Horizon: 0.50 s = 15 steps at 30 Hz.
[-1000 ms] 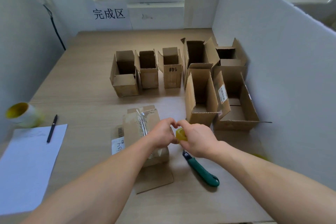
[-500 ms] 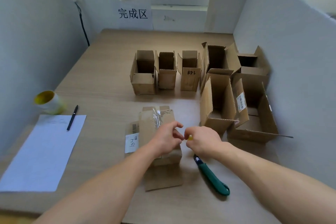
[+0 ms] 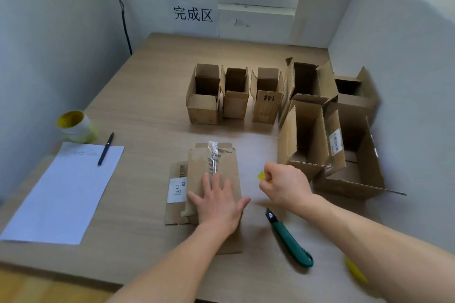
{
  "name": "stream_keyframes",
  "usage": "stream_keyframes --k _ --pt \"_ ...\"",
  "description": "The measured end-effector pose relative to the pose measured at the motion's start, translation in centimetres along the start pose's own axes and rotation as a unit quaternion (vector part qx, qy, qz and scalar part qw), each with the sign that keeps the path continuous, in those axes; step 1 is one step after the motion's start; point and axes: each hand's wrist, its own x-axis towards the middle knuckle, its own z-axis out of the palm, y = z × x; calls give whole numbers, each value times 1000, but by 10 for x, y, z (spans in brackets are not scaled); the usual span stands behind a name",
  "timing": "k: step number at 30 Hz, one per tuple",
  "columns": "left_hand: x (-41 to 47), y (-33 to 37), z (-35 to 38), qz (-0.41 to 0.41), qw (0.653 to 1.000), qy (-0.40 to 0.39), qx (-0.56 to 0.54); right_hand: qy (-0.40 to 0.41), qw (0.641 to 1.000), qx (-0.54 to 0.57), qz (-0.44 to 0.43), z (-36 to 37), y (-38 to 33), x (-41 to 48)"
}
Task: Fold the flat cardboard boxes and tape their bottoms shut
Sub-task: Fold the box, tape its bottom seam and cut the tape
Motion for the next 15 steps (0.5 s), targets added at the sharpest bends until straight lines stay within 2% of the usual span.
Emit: stream_keyframes --k 9,15 --pt "0 -9 25 15 999 -31 38 8 999 26 -26 -4 11 3" --pt "6 -23 18 105 990 -63 75 18 1000 22 -11 -5 17 18"
